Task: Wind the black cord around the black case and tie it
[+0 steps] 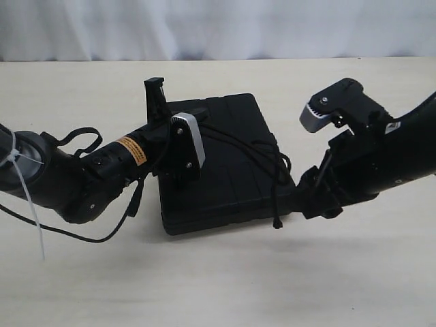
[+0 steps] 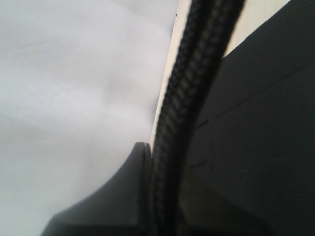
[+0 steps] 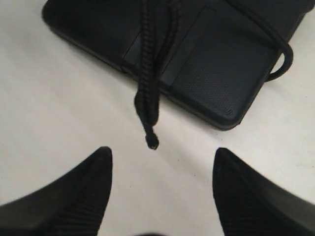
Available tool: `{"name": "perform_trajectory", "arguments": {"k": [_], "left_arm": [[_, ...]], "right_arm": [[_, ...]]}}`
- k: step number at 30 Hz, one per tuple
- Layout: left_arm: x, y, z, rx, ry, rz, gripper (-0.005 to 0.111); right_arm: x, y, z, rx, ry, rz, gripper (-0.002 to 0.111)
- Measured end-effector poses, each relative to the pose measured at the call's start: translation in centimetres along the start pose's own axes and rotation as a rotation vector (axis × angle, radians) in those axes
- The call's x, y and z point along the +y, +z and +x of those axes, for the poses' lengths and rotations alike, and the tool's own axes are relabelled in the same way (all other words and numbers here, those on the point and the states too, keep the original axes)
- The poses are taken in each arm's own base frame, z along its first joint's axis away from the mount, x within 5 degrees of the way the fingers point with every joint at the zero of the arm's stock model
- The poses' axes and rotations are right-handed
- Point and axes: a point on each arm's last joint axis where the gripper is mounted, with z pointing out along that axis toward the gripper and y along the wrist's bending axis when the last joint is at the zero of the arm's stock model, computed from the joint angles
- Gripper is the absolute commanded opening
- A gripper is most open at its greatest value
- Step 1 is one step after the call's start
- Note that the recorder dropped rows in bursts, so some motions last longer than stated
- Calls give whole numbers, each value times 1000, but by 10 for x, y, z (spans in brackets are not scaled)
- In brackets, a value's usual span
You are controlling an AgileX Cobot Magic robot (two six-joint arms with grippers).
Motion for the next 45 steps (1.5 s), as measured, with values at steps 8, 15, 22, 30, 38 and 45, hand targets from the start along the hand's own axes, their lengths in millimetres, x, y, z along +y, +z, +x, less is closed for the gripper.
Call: {"name": "perform_trajectory", "arguments": {"k": [8,15,22,30,38,45], "left_arm": [[0,0,0,4,-24,2,0],[0,0,0,4,-28,2,0],[0,0,0,4,-29,2,12],[10,-3,-11,56,-224,-37,56],[11,-32,-50,316,-546,242,57],[24,-48,-38,424,-702,341,57]], "right_arm": [[0,35,-7,-19,108,-72,57],[-7,58,-7,-6,146,-76,4],[3,39,-9,-31,192,-123,4],[18,-1,-17,-99,243,-180,4],[32,-55,-67,-198,210,-265,4],[34,-89,-93,-277,201,-234,4]]}}
